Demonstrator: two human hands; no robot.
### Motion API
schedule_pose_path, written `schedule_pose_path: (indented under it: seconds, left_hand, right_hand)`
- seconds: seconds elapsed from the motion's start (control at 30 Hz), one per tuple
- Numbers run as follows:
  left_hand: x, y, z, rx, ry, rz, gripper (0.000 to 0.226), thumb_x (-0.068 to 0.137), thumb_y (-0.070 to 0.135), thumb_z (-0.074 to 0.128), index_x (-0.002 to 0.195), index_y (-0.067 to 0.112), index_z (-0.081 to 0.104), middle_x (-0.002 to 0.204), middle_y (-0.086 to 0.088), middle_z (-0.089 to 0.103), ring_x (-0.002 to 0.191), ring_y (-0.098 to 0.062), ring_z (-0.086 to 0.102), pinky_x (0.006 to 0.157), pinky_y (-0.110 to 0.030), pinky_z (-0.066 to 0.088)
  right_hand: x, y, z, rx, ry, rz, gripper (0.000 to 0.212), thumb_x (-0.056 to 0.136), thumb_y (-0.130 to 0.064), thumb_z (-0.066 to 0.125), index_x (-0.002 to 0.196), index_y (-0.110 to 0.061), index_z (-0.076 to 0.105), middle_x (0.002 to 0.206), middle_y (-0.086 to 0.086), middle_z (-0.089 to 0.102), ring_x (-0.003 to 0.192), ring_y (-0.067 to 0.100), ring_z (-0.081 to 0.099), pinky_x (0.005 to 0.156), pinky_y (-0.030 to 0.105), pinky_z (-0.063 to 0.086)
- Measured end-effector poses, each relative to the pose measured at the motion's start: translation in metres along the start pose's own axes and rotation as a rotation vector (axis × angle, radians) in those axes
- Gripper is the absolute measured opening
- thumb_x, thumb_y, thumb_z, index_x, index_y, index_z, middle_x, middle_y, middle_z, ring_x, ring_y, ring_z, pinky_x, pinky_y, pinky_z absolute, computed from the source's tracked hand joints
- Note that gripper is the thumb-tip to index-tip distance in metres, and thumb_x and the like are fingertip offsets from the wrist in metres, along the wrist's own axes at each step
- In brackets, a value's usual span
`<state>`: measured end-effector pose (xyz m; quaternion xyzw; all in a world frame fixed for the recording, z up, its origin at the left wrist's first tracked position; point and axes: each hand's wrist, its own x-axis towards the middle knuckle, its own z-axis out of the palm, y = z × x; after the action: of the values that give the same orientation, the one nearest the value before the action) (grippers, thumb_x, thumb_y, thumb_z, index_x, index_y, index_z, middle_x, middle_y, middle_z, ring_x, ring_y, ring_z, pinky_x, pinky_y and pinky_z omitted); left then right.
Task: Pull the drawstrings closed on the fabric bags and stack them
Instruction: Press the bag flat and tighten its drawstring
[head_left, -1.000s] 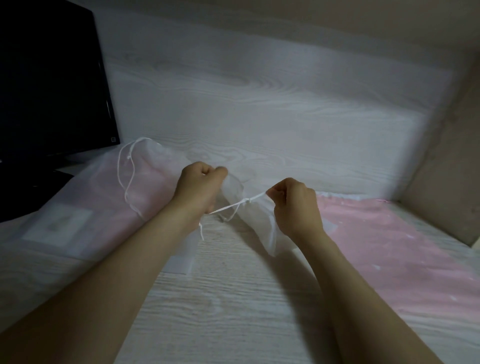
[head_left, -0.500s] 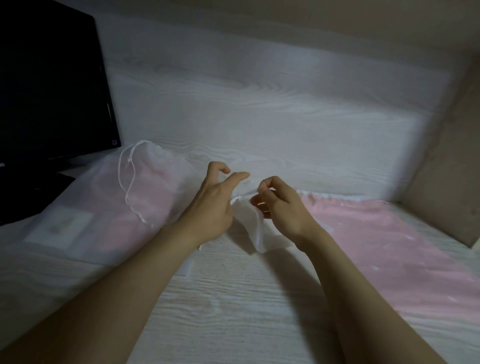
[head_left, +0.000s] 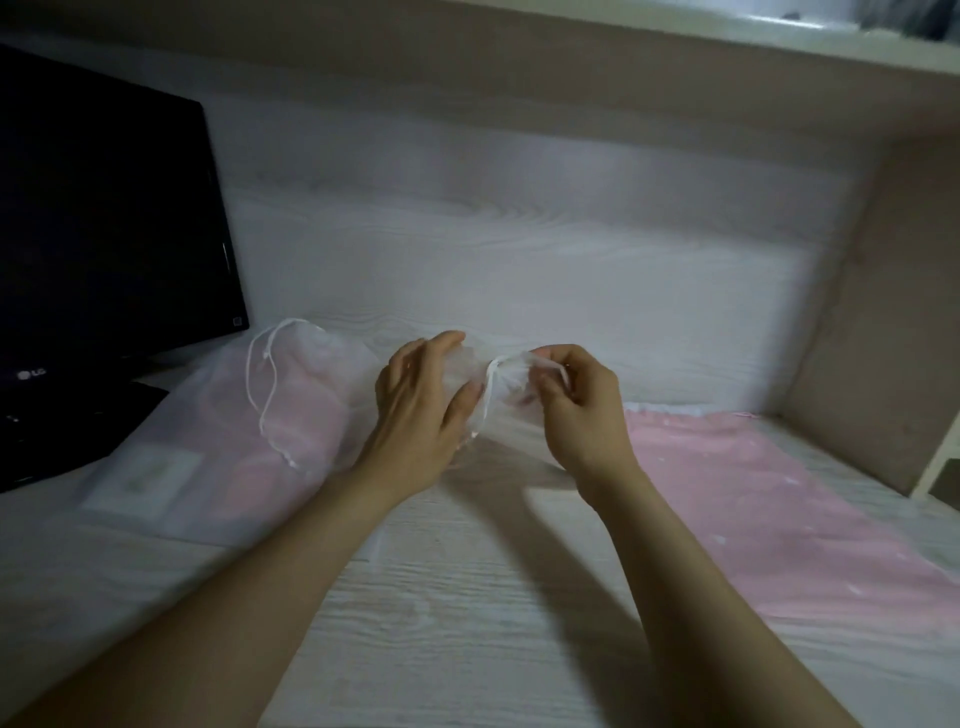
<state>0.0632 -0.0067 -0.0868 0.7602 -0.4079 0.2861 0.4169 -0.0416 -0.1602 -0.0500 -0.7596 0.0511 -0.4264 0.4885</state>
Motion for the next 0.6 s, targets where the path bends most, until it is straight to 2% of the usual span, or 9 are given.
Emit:
schedule_pose_path:
  seconds: [0.07,0.17,0.2,0.27,0.33,0.4,0.43,0.5,0.6]
  left_hand:
    - [0.006,0.008,-0.003,-0.03,-0.019,-0.029,0.065,0.102,0.055,0.042,0.155,0.018,0.039,0.151,-0.004,0.049,0.142,-0.024,0.039,0.12,-0.04,0.026]
    - [0.01,0.016,-0.007,-0.077,-0.086,-0.093,0.074,0.098,0.063,0.041,0.153,0.015,0.04,0.15,-0.008,0.046,0.138,-0.025,0.043,0.117,-0.035,0.028]
    - [0.012,0.021,-0.01,-0.115,-0.106,-0.117,0.071,0.099,0.063,0.043,0.151,0.014,0.041,0.147,-0.008,0.045,0.135,-0.024,0.044,0.116,-0.034,0.03]
    - [0.015,0.036,-0.022,-0.202,-0.111,-0.147,0.05,0.104,0.051,0.052,0.137,0.013,0.047,0.135,-0.008,0.045,0.124,-0.018,0.048,0.111,-0.03,0.036]
    - [0.021,0.052,-0.034,-0.226,-0.069,-0.151,0.027,0.107,0.041,0.052,0.116,0.017,0.047,0.12,-0.004,0.047,0.107,-0.013,0.05,0.096,-0.03,0.039]
    - [0.028,0.071,-0.05,-0.21,-0.008,-0.15,0.026,0.108,0.045,0.049,0.105,0.02,0.043,0.11,-0.001,0.05,0.093,-0.014,0.051,0.081,-0.032,0.038]
    - [0.031,0.08,-0.057,-0.196,0.032,-0.141,0.027,0.108,0.047,0.047,0.103,0.021,0.042,0.106,-0.001,0.051,0.089,-0.015,0.052,0.078,-0.034,0.039]
    - [0.036,0.099,-0.076,-0.16,0.121,-0.103,0.029,0.108,0.051,0.046,0.102,0.023,0.042,0.101,0.001,0.055,0.087,-0.02,0.055,0.075,-0.038,0.044]
    - [0.044,0.122,-0.102,-0.089,0.207,-0.085,0.033,0.107,0.057,0.044,0.097,0.025,0.042,0.089,0.004,0.059,0.084,-0.026,0.058,0.069,-0.04,0.047]
  right_hand:
    - [-0.005,-0.012,-0.006,0.076,0.077,0.017,0.021,0.099,0.0,0.049,0.101,-0.013,0.066,0.095,0.005,0.072,0.084,0.014,0.067,0.077,0.028,0.052]
    - [-0.011,-0.031,-0.015,0.159,0.174,0.007,0.015,0.103,-0.009,0.052,0.111,-0.02,0.06,0.089,0.012,0.069,0.073,0.016,0.062,0.067,0.036,0.051]
    - [-0.013,-0.039,-0.017,0.162,0.195,-0.008,0.015,0.103,-0.013,0.055,0.113,-0.023,0.057,0.086,0.015,0.068,0.07,0.019,0.061,0.065,0.04,0.051]
    - [-0.018,-0.062,-0.023,0.139,0.244,-0.076,0.02,0.1,-0.018,0.061,0.117,-0.028,0.054,0.085,0.009,0.069,0.071,0.017,0.064,0.067,0.041,0.053]
    - [-0.024,-0.084,-0.029,0.101,0.298,-0.146,0.03,0.096,-0.021,0.064,0.121,-0.03,0.05,0.091,0.0,0.07,0.079,0.012,0.067,0.069,0.033,0.055]
    - [-0.028,-0.106,-0.035,0.024,0.361,-0.218,0.039,0.092,-0.021,0.065,0.126,-0.028,0.046,0.103,-0.003,0.068,0.09,0.007,0.066,0.072,0.023,0.053]
    - [-0.03,-0.115,-0.038,-0.033,0.406,-0.264,0.043,0.091,-0.021,0.065,0.128,-0.027,0.045,0.109,-0.003,0.065,0.095,0.007,0.065,0.074,0.023,0.053]
    - [-0.035,-0.134,-0.044,-0.137,0.494,-0.361,0.047,0.089,-0.025,0.065,0.13,-0.025,0.043,0.116,-0.002,0.061,0.1,0.013,0.063,0.078,0.031,0.053]
    - [-0.039,-0.151,-0.05,-0.263,0.574,-0.361,0.047,0.091,-0.028,0.061,0.133,-0.026,0.038,0.107,-0.001,0.062,0.085,0.018,0.062,0.071,0.038,0.05]
